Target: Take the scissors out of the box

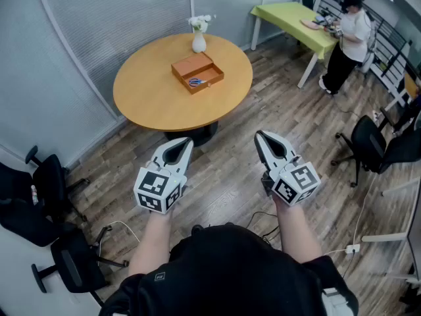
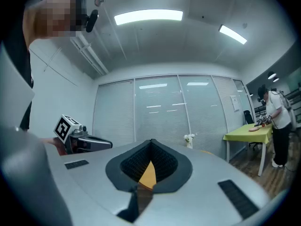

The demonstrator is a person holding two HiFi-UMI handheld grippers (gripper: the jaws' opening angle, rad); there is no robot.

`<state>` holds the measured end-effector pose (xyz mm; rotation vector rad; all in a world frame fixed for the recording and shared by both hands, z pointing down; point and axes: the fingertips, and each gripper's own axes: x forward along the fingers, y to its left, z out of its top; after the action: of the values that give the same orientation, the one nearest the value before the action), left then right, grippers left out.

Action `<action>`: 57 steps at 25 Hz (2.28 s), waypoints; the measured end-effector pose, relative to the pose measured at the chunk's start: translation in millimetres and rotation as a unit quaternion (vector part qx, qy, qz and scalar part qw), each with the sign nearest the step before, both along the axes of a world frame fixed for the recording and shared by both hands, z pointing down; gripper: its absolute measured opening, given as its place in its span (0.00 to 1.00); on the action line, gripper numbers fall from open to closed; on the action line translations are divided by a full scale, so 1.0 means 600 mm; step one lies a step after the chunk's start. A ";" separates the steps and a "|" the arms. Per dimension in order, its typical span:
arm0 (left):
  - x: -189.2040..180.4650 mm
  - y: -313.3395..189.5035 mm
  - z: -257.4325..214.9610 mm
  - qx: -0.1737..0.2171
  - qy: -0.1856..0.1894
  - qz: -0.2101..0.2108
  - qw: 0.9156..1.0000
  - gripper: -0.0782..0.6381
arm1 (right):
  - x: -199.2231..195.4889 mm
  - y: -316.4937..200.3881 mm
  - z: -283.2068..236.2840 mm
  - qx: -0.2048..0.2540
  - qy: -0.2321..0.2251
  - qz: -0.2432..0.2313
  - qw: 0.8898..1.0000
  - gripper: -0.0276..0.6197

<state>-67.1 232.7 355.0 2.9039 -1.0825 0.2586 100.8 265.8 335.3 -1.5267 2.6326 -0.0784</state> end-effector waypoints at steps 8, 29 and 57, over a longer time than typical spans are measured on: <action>0.016 0.015 -0.001 -0.001 -0.002 -0.001 1.000 0.13 | 0.021 0.017 0.001 0.000 -0.001 0.003 1.000 0.10; 0.111 0.053 0.036 -0.015 -0.009 -0.009 1.000 0.13 | 0.123 0.065 0.039 -0.022 -0.083 -0.039 0.996 0.10; 0.039 -0.358 0.064 -0.032 0.009 -0.004 0.999 0.13 | 0.038 -0.335 0.084 -0.078 -0.079 -0.057 0.992 0.10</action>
<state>-43.9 17.8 393.7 2.8397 -1.0633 0.2601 123.4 64.9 385.7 -1.3481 2.6373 -0.4042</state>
